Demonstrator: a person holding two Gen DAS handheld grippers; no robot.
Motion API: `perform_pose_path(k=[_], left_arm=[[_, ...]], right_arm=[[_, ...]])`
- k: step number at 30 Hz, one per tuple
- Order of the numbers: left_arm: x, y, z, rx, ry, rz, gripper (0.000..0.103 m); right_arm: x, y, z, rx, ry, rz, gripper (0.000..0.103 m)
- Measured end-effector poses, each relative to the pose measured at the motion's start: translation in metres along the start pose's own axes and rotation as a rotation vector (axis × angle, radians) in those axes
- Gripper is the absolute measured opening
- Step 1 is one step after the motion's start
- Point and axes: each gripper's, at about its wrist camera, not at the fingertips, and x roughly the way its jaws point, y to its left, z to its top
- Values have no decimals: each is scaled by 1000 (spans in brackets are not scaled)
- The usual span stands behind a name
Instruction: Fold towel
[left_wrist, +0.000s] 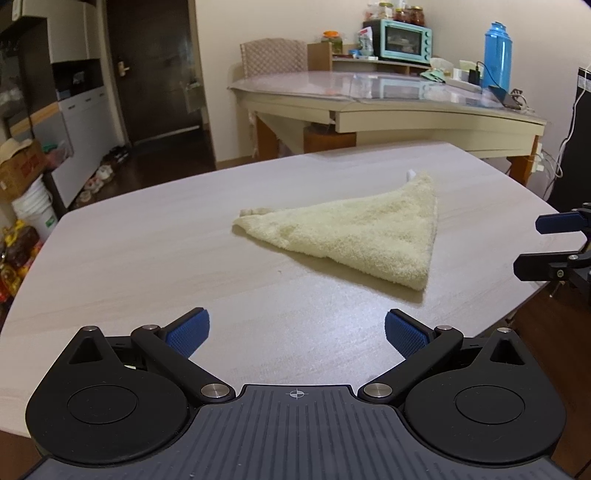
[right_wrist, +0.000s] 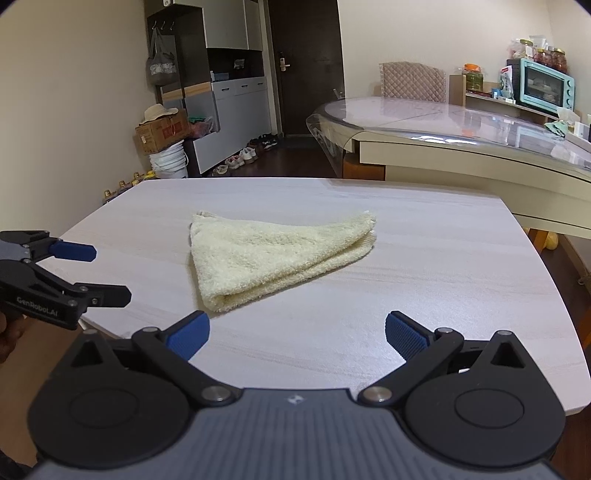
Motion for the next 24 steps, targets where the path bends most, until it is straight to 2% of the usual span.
perform_pose_path(k=[7,11,13,16,18,21,24], left_arm=[[5,8,4,-10,-9,7,103],[7,13,9,-14,-28,11,103],[9,16,14,-12,-47,15,103],[15,21,18,-21,-47,16,103],[19,24,20,-28,-45,17,103],[26,29,23,-35,-33,18,103],[33,33,24,-40,-20,21,103]], right_arm=[[13,-9,6,24,15,16,102],[26,-26,21,71,2,43,100],[34,-35,31,84,-7,59,88],[52,-49,46,95,-8,55,78],[65,-57,56,97,-5,48,75],[87,-69,68,104,10,48,61],[106,-77,73,105,32,48,54]])
